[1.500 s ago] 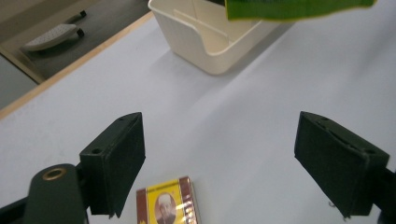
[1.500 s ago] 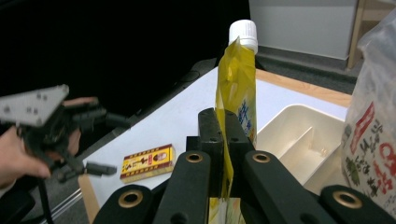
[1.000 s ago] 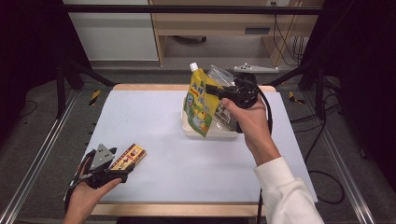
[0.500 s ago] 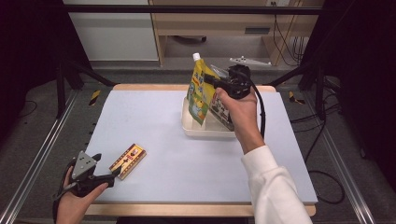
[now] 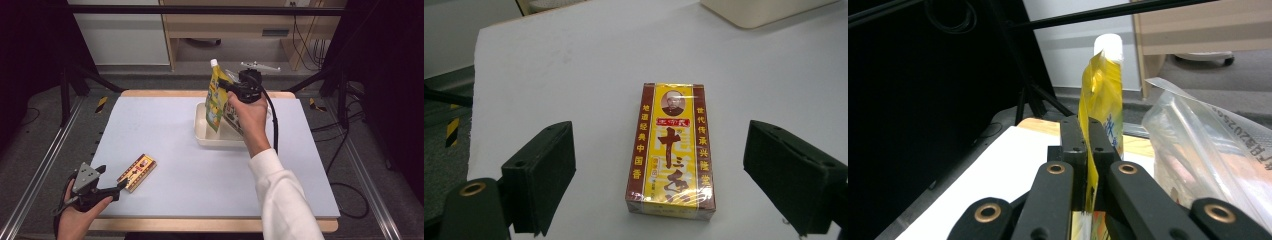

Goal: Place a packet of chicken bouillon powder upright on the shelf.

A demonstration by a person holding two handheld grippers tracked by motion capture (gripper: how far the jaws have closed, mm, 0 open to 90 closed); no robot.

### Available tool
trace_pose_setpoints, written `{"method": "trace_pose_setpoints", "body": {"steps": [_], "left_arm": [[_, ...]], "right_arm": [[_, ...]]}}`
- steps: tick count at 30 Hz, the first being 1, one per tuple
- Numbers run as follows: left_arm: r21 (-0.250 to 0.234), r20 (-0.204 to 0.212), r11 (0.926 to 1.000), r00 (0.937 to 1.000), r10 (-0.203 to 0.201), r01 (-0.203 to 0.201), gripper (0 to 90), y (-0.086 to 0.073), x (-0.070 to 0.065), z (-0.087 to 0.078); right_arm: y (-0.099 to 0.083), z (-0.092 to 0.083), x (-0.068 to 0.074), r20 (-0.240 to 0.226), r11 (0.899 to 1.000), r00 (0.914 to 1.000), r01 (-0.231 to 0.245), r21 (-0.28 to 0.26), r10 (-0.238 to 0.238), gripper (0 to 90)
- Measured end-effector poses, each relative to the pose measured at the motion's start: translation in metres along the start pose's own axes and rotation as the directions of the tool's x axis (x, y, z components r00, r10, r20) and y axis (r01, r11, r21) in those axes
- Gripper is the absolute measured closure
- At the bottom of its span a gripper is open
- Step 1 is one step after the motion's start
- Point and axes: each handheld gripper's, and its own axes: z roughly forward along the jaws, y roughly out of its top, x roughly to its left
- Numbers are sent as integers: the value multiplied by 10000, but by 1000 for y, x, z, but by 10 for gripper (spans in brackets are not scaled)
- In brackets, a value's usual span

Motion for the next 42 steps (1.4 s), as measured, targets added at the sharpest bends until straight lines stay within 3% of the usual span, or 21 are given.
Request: {"method": "trace_pose_setpoints", "body": {"steps": [16, 24, 30, 42], "left_arm": [[-6, 89, 10000, 10000, 27, -27, 140, -2, 0, -2], [-64, 108, 10000, 9999, 27, -26, 138, -1, 0, -3], [-60, 125, 10000, 9999, 49, -49, 138, -1, -1, -2], [-48, 147, 10000, 9999, 62, -61, 139, -1, 0, -2]], "right_arm": [[-8, 13, -4, 638, 10000, 9980, 10, 53, -13, 900], [-11, 21, -6, 545, 9999, 9985, -30, 132, 23, 900], [-11, 18, -5, 801, 9999, 9967, 104, 102, -112, 900], [-11, 20, -4, 802, 10000, 9967, 76, 44, -79, 900]]}}
